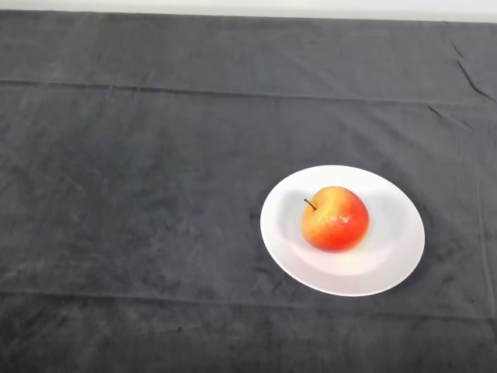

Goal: Move the apple to the plate

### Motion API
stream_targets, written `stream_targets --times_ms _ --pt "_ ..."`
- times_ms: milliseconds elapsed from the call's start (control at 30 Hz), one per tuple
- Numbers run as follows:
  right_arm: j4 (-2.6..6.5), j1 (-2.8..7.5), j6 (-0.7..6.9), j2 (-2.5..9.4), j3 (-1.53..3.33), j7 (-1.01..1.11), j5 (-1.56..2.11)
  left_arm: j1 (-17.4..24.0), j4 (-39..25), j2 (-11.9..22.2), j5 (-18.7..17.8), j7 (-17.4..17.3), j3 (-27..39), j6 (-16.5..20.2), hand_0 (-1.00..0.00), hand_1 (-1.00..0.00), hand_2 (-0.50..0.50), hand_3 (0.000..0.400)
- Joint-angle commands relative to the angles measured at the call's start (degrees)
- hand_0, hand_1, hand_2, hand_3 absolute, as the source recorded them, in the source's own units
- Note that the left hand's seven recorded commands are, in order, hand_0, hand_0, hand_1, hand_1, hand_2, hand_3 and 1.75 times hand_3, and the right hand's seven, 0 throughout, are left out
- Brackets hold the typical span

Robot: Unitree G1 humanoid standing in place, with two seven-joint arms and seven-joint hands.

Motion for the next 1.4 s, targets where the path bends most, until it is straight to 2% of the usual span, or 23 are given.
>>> stream_targets --times_ms 33,1400 --pt "-0.27 0.68 0.0 -1.84 -0.44 0.05 0.67 -3.42 2.63 2.17 0.94 -0.39 1.15 -0.86 0.0 0.0 0.0 0.0" --pt "-0.16 0.65 -0.03 -1.88 -0.46 0.12 0.65 -4.13 3.04 1.6 2.14 -0.89 1.58 -0.75 0.0 0.0 0.0 0.0"
